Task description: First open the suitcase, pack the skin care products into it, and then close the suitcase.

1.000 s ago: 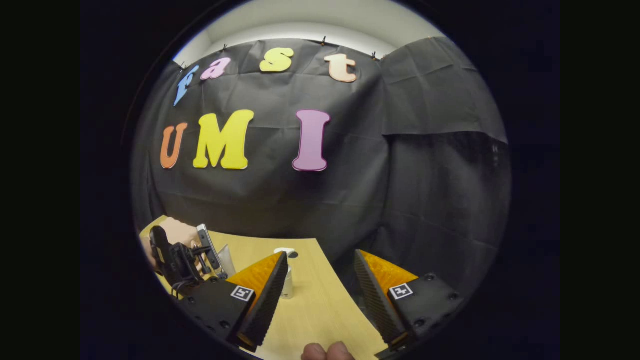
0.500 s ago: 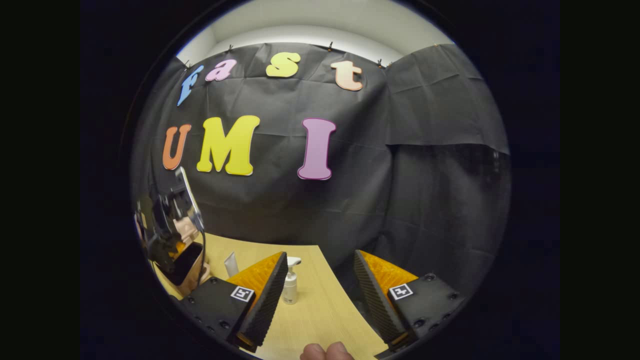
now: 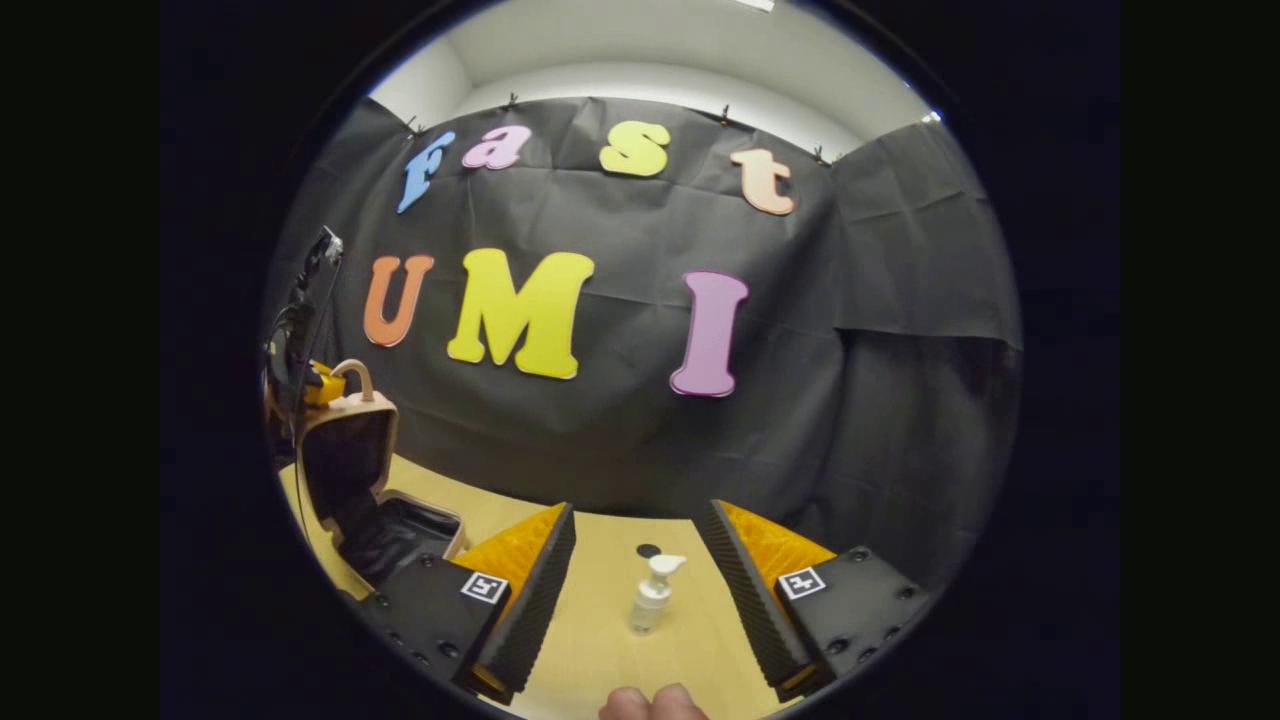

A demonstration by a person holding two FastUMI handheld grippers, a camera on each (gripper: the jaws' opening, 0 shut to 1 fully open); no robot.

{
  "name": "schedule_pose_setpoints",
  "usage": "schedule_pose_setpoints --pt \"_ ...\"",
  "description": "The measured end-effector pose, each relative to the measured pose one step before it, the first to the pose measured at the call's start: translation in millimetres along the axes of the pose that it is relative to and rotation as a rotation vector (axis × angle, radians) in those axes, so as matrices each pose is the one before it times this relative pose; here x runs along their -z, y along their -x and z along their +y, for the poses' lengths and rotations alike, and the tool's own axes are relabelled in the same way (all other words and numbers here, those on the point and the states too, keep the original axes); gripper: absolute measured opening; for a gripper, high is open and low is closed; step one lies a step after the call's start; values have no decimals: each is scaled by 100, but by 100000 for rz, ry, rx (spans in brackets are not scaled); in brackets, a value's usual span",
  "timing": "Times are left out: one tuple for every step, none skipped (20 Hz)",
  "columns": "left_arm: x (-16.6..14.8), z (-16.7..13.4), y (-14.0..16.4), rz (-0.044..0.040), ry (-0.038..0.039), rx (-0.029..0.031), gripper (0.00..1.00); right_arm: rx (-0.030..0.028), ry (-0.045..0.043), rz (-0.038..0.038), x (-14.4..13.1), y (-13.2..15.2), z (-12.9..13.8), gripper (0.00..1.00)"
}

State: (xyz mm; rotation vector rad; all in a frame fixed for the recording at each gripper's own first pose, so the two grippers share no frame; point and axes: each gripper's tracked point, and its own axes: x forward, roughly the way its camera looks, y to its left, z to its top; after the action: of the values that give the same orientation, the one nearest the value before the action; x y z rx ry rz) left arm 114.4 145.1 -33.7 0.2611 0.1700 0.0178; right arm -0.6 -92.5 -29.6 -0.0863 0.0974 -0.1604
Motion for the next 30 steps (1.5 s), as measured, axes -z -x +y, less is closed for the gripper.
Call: schedule_pose_setpoints --pt "301 1448 55 -880 1643 -828 5 -889 438 239 -123 -97 794 79" --pt "422 2000 -56 -1043 452 -2656 5 -570 79 315 -263 3 806 77" --pt "1462 4265 -450 1271 -169 -8460 5 -591 -461 781 -239 117 1167 77" --pt "1395 2633 -558 1437 2195 -3845 5 -1141 32 1128 -8 185 1241 80" --pt "1974 3025 -760 1531 5508 -2924 4 -1521 386 750 -174 238 1245 80" --pt "2210 2658 -632 2257 6128 -1431 4 -894 1350 436 -93 133 878 79" --pt "1606 1763 -714 2002 4987 -365 5 -533 1709 109 -198 -36 627 79" --pt "1880 1697 -756 3110 3965 167 5 386 2187 71 -112 -74 326 79" --pt "1749 1470 -865 3157 3512 96 6 1131 1425 296 -28 -154 -14 79" --pt "1822 1408 -759 3429 4038 522 6 688 741 951 232 -255 76 79" --pt "1807 1080 -882 3021 4594 259 7 420 393 1251 127 -208 210 79" --pt "2327 1159 -1500 4361 6220 -293 7 731 923 1668 154 -248 338 79" --pt "1811 917 -1033 3630 3897 -448 8 387 440 1039 146 13 203 79" --pt "2286 938 -2035 5816 2963 -306 9 386 165 1124 174 -50 405 80" --pt "2094 311 -1432 4408 104 -164 10 -72 331 950 84 67 425 80" --pt "1386 88 -1024 4046 -140 -173 11 -437 710 747 182 -3 532 80" --pt "1055 4 -651 2444 441 648 12 -68 1141 464 12 66 337 79" --pt "1081 -58 -722 2885 1775 1335 13 228 826 289 13 1 113 80" --pt "361 18 -270 1958 222 216 14 59 -237 117 -48 63 98 80" --pt "510 63 -329 1617 -709 -307 14 20 -185 58 -35 9 117 77" --pt "-212 273 7 -1381 -341 -748 19 42 69 -95 6 22 53 79" --pt "-26 335 -16 134 -1792 -1709 21 68 -188 -164 42 6 22 79" --pt "-213 749 584 124 -3822 -2643 38 -291 -1232 92 147 -85 -33 79" --pt "-755 26 919 -1536 -1743 -1038 31 -201 -1466 -75 129 39 -69 79" --pt "-1247 -748 1259 -2979 -1245 208 52 -174 -1518 -341 29 36 -140 79" --pt "-1639 -1350 1583 -4459 -1959 704 73 -39 -1330 -283 178 -51 -187 77" --pt "-1731 -1350 1768 -4207 -2342 395 94 -474 -628 -399 164 54 -80 79" --pt "-1463 -1577 1676 -3401 -2005 -76 95 -1442 -409 -503 166 138 105 79" --pt "-1883 -2803 2663 -5030 -2665 -430 96 -3113 -1937 -955 56 521 154 80" --pt "-1187 -2003 1784 -2835 -1055 424 100 -1597 -1315 -701 265 231 -145 78"
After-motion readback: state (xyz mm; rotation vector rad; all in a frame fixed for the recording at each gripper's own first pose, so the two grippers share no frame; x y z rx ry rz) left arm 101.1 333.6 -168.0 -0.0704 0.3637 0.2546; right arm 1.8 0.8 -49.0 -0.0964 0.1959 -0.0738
